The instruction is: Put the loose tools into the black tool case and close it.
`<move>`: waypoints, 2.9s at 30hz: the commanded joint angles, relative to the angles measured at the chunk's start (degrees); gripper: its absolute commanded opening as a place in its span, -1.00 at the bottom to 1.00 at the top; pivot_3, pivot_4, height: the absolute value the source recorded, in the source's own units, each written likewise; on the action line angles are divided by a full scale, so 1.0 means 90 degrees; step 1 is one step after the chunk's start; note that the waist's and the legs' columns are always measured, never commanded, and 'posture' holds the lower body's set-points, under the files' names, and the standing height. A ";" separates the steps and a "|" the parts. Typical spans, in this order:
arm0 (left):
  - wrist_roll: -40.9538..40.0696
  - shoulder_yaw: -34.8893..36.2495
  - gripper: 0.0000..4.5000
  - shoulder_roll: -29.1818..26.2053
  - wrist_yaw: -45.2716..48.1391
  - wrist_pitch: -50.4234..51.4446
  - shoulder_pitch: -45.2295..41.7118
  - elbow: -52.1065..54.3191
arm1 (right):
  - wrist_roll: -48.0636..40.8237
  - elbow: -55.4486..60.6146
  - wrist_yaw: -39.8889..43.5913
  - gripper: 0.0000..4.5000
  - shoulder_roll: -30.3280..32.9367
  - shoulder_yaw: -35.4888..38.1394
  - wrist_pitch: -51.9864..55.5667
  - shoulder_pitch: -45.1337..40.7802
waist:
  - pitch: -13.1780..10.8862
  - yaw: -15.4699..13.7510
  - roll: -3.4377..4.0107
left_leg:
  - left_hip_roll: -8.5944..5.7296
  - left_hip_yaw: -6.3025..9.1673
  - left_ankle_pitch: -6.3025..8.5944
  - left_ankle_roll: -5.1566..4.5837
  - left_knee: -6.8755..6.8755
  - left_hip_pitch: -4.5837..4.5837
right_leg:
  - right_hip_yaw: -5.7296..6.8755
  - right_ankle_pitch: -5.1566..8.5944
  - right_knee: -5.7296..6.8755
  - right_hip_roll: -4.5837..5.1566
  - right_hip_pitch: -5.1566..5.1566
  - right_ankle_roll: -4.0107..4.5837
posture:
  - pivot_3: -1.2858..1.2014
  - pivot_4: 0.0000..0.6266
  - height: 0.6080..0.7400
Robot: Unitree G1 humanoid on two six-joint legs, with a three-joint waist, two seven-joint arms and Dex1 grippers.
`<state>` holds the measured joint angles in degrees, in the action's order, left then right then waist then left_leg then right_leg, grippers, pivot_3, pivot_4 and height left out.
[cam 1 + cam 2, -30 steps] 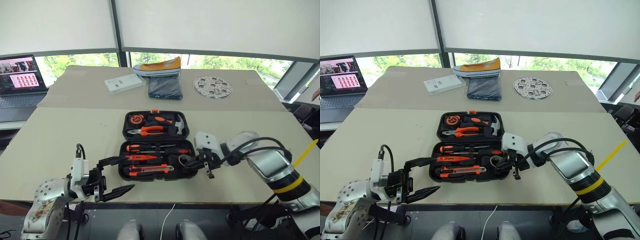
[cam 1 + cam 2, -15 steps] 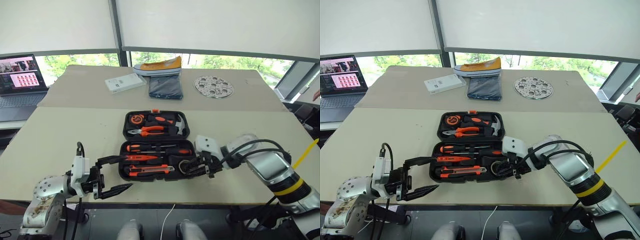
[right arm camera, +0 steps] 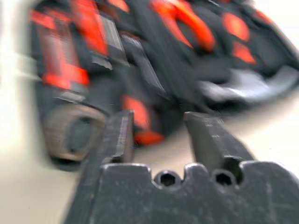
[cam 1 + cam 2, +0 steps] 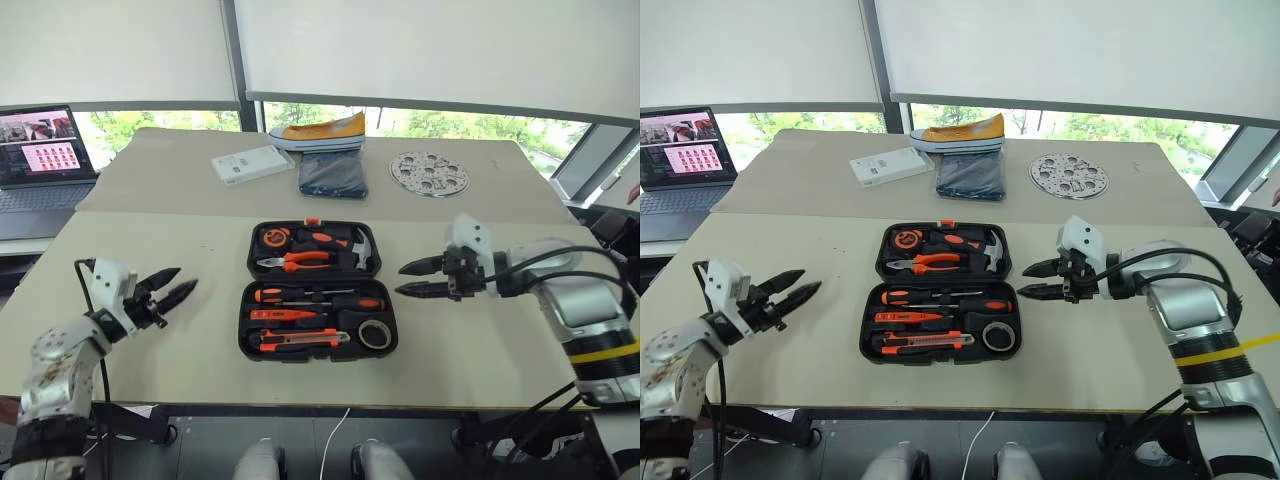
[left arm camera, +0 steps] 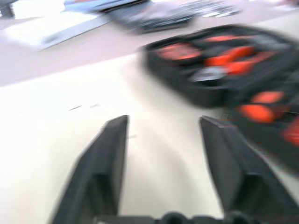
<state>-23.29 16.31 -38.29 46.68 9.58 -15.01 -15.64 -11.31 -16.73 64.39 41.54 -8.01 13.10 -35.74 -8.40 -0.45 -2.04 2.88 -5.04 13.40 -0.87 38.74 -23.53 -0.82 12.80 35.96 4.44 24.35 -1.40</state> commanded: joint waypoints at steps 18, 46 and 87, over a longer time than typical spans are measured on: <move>0.0602 -0.1999 -0.99 0.0559 0.1242 0.0630 -0.1065 0.0225 | 0.0521 -0.1245 0.0372 -1.00 -0.1152 -0.0180 -0.1913 -0.0143 | -0.0004 0.0107 0.0003 | -0.0005 0.0006 0.0002 0.0006 -0.0016 -0.0007 | 0.0000 -0.0001 0.0005 0.0000 0.0002 -0.0002 | 0.03 -0.52 1.00; -0.1007 -0.0677 1.00 -0.0612 0.0501 0.5939 -0.1595 0.1139 | -0.1001 0.1658 -0.0939 0.98 0.0648 0.1265 0.3585 0.0683 | -0.0013 0.0128 -0.0001 | -0.0002 0.0026 -0.0004 0.0014 0.0009 0.0011 | -0.0003 0.0005 0.0020 -0.0003 -0.0011 -0.0007 | 0.03 -0.52 1.00; -0.0854 -0.0198 -1.00 0.1682 -0.1101 0.5081 -0.2497 -0.0072 | -0.0718 0.0589 -0.2230 -0.97 -0.1047 0.0635 0.4217 -0.1068 | -0.0015 0.0141 -0.0010 | -0.0019 0.0031 -0.0054 0.0011 0.0019 -0.0073 | -0.0011 -0.0077 0.0009 -0.0002 0.0048 -0.0023 | 0.03 -0.52 1.00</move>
<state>-30.53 14.12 -23.90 35.81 58.74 -38.13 -18.02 -17.96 -17.62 41.88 31.14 -2.30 58.54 -45.20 -8.54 0.82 -2.13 2.72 -4.76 12.91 -0.77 38.90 -24.19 -0.92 12.11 36.05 4.41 24.80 -1.61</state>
